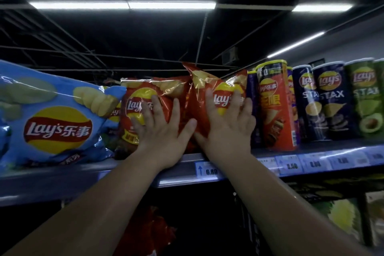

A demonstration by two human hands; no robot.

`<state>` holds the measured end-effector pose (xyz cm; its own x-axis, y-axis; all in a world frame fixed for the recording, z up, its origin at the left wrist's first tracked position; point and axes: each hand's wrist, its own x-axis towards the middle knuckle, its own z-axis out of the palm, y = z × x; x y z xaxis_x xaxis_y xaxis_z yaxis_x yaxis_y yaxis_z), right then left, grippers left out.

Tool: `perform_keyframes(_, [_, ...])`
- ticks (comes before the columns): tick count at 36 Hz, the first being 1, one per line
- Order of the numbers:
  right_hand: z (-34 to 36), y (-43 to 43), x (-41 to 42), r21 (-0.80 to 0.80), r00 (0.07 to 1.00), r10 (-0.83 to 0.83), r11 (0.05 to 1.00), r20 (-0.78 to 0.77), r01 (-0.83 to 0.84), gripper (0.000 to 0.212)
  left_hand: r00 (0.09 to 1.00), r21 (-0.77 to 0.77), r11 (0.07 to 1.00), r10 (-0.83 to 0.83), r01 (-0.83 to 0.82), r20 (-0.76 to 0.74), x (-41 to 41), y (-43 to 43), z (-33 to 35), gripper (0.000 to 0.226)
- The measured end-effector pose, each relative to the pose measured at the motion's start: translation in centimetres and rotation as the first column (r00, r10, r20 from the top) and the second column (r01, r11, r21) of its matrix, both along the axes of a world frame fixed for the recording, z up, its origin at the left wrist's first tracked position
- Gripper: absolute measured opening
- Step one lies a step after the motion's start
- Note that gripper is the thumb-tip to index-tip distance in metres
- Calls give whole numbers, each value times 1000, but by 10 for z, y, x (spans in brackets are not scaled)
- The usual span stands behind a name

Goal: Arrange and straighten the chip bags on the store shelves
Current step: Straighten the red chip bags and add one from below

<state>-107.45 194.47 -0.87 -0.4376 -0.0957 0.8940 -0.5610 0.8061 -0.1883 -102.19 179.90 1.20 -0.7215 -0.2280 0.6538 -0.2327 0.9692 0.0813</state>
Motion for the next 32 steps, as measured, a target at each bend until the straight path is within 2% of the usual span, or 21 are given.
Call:
perform_keyframes(4, [6, -2, -17, 183, 963, 39, 979, 266, -90, 94, 997, 22, 1000, -7, 6, 80, -3, -1, 0, 94])
perform_keyframes(6, [8, 2, -17, 206, 943, 41, 972, 330, -114, 93, 997, 15, 1000, -14, 13, 74, -2, -1, -1, 93])
perform_keyframes(8, [5, 4, -13, 205, 946, 42, 972, 323, -113, 92, 1000, 4, 1000, -19, 19, 17, 1, 0, -5, 94])
perform_keyframes(13, [-10, 7, 3, 157, 997, 61, 985, 37, -66, 85, 948, -127, 989, -108, 73, -300, 18, 2, -21, 84])
perform_keyframes(16, [-24, 9, 14, 130, 980, 161, 981, -119, -146, 78, 914, -162, 973, -212, 164, -347, 33, 7, -36, 79])
perform_keyframes(18, [-44, 7, 21, 114, 939, 284, 957, -193, -266, 72, 889, -168, 956, -287, 241, -357, 45, 9, -54, 73])
perform_keyframes(21, [-85, 1, 38, 69, 801, 443, 887, -402, -456, 51, 800, -224, 923, -383, 312, -463, 74, 9, -89, 55])
perform_keyframes(23, [-114, -4, 54, 85, 729, 537, 825, -424, -558, 37, 767, -233, 918, -396, 320, -505, 92, 9, -116, 43])
perform_keyframes(25, [-139, -11, 69, 133, 688, 640, 758, -343, -638, 30, 779, -194, 917, -398, 348, -484, 105, 5, -141, 36])
perform_keyframes(28, [-169, -30, 77, 138, 725, 684, 728, -80, -671, 29, 846, -95, 936, -347, 339, -405, 114, -16, -171, 32])
perform_keyframes(30, [-181, -46, 79, 117, 760, 635, 752, 137, -649, 47, 907, -15, 966, -248, 259, -341, 117, -37, -186, 40])
perform_keyframes(32, [-187, -61, 80, 137, 771, 536, 783, 344, -606, 69, 967, 40, 994, -88, 101, -239, 121, -58, -197, 55])
